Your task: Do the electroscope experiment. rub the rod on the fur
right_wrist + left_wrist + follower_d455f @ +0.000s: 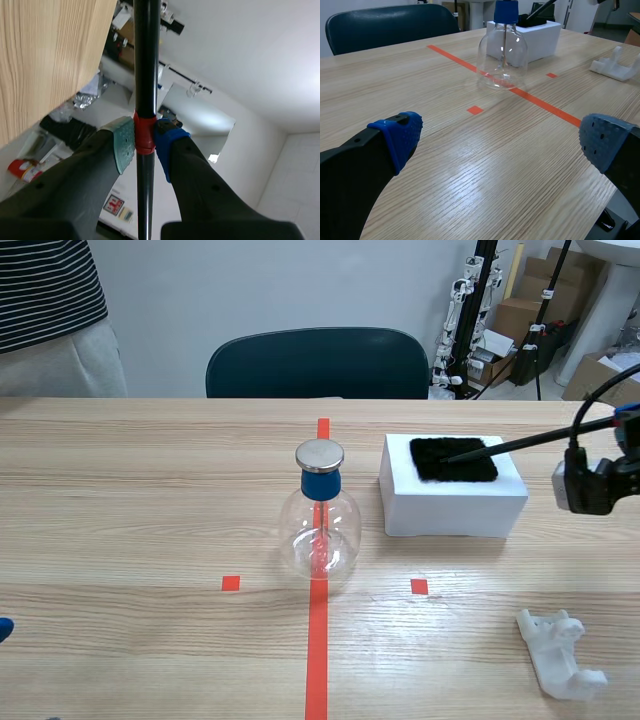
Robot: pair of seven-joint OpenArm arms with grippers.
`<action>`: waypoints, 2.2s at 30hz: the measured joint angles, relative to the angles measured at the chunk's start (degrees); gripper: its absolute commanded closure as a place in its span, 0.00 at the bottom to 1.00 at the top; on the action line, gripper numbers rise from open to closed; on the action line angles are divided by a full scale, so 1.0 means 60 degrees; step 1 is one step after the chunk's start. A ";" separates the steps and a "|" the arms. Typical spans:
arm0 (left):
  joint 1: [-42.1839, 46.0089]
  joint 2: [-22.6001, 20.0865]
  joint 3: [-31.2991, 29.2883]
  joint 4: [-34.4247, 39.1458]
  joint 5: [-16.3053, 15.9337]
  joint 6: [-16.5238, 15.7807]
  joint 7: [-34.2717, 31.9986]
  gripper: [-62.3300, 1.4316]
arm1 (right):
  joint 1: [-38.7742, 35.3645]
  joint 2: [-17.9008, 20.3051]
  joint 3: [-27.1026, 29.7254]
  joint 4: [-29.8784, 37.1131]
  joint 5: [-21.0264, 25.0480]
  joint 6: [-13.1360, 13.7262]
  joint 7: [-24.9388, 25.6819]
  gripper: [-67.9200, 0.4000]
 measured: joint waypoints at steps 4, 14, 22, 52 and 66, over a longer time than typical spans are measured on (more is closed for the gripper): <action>0.0000 0.0000 0.0000 0.0000 0.0000 0.0000 0.0000 0.00 | 0.0000 0.0433 0.0004 -0.0095 0.0084 0.0033 0.0051 0.99; 0.0000 0.0000 0.0000 0.0000 0.0000 0.0000 0.0000 0.00 | 0.0004 -0.0714 0.0004 -0.0076 -0.0317 -0.0047 0.0353 0.99; 0.0000 0.0000 0.0000 0.0000 0.0000 0.0000 0.0000 0.00 | -0.0066 0.0397 -0.0004 -0.0066 0.0277 0.0015 -0.0040 0.99; -0.0004 0.0000 0.0000 0.0000 0.0000 0.0000 0.0000 0.00 | -0.3209 0.1162 0.4448 0.1290 0.3570 -0.1905 0.2936 0.99; -0.0004 0.0000 0.0000 0.0000 0.0000 0.0000 0.0000 0.00 | -0.8510 -0.1399 0.8309 0.6470 0.1851 -0.2113 0.3384 0.99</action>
